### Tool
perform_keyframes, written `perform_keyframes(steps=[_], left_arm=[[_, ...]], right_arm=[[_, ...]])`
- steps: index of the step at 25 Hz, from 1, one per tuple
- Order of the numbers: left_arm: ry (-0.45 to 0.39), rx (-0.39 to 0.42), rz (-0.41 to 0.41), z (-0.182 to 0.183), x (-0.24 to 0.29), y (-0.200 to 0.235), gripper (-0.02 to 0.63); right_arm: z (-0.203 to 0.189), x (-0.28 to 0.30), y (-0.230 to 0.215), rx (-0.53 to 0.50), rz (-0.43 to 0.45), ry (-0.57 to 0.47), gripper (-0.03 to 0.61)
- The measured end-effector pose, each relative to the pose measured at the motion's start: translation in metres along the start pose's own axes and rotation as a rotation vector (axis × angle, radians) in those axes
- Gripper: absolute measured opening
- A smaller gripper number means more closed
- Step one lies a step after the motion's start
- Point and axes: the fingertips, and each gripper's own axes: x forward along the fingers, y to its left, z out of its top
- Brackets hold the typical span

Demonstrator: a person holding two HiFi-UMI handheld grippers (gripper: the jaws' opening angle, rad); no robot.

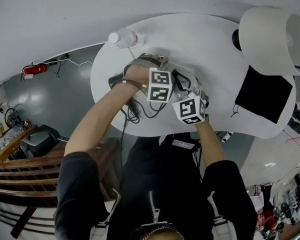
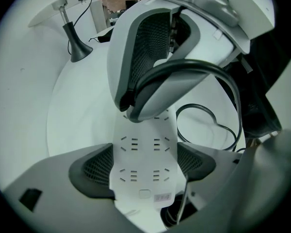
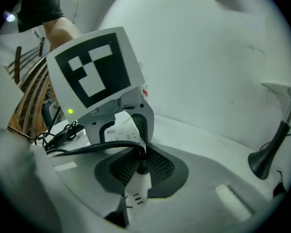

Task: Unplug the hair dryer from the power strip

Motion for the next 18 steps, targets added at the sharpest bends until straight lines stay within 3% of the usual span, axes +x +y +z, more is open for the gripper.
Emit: perform_keyframes(steps=[8,15,18], left_arm=[[0.011,0.003,0.002,-0.0002,-0.0004,0.0002,0.397],[0.004,0.002,-0.001,0.0002,0.0001,-0.0003,0.397],[0.007,0.005,0.0,0.0004,0.0,-0.0008,0.397]], right_arm=[[0.0046,0.0014,-0.0062,0.025,0.016,0.003,0.04],[0.0005,-0.0024,0.0016,-0.035,0.019,0.001,0.041],[0.0027,-0.0013,-0.0024,-0.004,0.031,-0.008,0.04]])
